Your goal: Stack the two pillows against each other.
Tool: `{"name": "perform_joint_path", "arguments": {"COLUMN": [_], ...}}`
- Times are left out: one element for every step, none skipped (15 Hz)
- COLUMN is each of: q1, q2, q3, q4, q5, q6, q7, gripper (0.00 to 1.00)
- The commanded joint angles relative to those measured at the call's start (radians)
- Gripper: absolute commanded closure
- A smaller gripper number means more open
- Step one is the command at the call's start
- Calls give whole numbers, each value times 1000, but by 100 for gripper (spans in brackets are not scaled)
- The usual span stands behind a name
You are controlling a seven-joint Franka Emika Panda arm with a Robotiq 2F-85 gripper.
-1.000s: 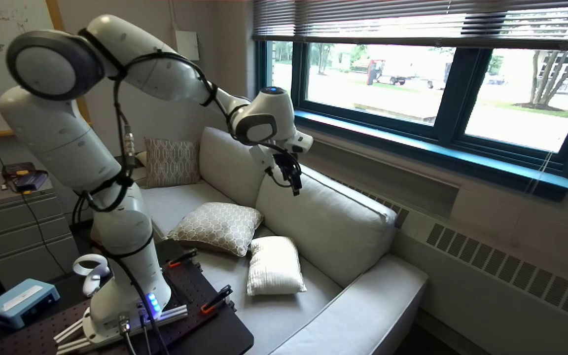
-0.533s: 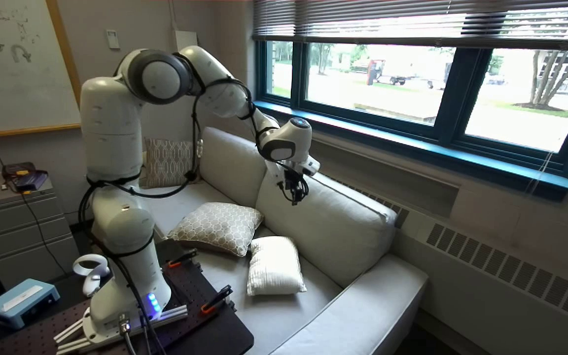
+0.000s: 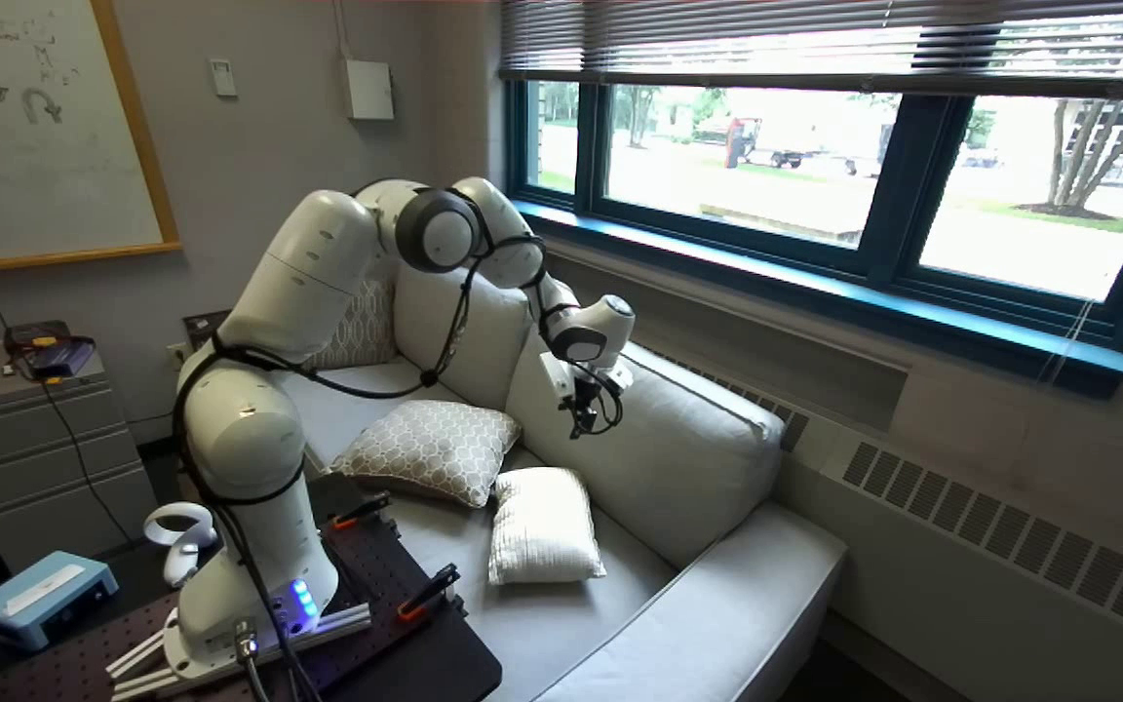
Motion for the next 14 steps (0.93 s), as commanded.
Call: {"name": "perform_joint_path", "arguments": {"q1": [-18, -16, -16, -16, -17, -8, -13, -24, -45, -63, -86, -111, -141, -167], "q2": [51, 92, 118, 132, 136, 137, 156, 180, 211, 242, 274, 312, 349, 391], "q3": [25, 25, 25, 25, 25, 13, 13, 18, 30, 38, 51, 64, 83, 97], "q4": [52, 99, 131, 151, 160, 180, 204, 232, 261, 282, 301, 323, 344, 367], "q5": [-28, -38, -42, -45, -45, -59, -65, -64, -53, -43, -29, -16, 2, 15], "q6": [-21, -39, -50, -58, -62, -60, -65, -76, -96, -113, -130, -147, -168, -187], "q7": [23, 37, 44, 47, 47, 64, 60, 49, 27, 12, -10, -31, -65, -87], "gripper": [0, 0, 0, 0, 0, 0, 0, 0, 0, 0, 0, 0, 0, 0]}}
